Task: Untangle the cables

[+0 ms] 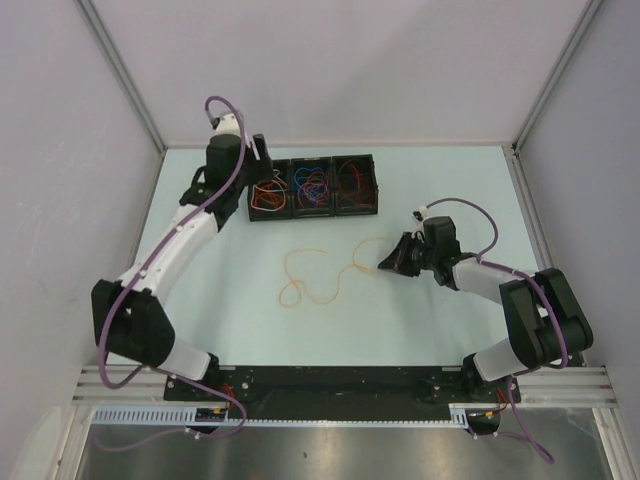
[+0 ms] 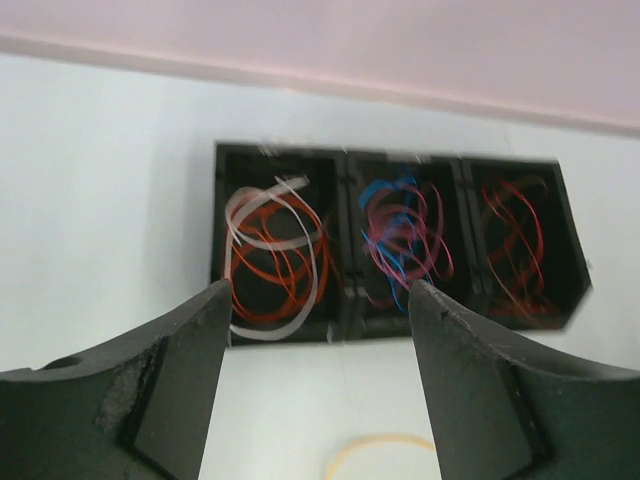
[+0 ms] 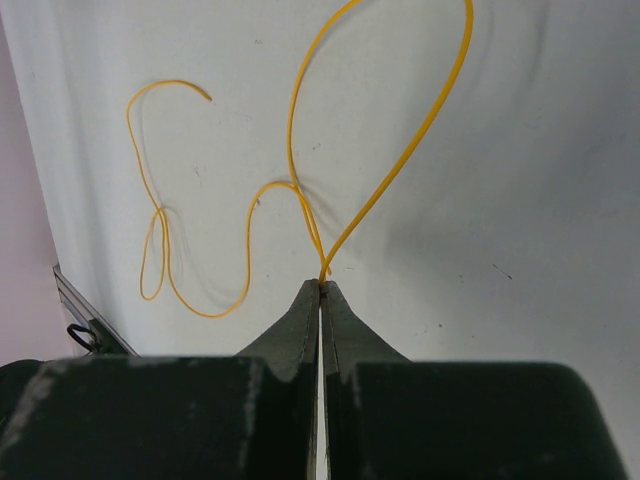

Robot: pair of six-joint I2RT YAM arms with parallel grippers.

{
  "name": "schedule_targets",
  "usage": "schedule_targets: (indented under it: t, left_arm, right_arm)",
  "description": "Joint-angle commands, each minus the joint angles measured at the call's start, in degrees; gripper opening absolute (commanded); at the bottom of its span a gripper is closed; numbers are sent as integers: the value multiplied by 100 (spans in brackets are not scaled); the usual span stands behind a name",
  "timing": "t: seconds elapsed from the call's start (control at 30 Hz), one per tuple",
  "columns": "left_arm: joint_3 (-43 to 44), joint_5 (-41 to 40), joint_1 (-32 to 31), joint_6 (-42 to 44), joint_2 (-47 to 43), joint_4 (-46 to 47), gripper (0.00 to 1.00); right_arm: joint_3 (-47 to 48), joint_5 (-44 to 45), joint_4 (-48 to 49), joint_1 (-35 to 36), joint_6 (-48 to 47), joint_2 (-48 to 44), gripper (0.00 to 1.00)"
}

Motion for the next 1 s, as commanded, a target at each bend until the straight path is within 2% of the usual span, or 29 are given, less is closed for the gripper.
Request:
schedule_targets:
  t: [0.0, 0.17, 0.27, 0.47, 0.77, 0.97]
  left_arm:
    - [-684, -66, -643, -396, -670, -822, 75]
    - [-1782, -24, -1259, -941, -1339, -1192, 73]
    - [-2538, 117, -1400, -1222, -1672, -1368, 72]
    - [-2945, 66, -1444, -1337, -2559, -1745, 72]
    - [-3085, -287, -1330, -1126, -3237, -2343, 75]
    - [-3243, -234, -1155, -1302, -3703, -2546, 76]
  right_arm:
    - [-87, -15, 183, 13, -46, -154, 0]
    - [-61, 170, 166, 267, -72, -417, 0]
    - [131, 187, 253, 461, 129, -995, 0]
    - [1159, 705, 52, 1409, 332, -1174, 0]
    - [2091, 925, 395, 2824, 657, 679, 0]
    - [2373, 943, 386, 3106, 798, 1576, 0]
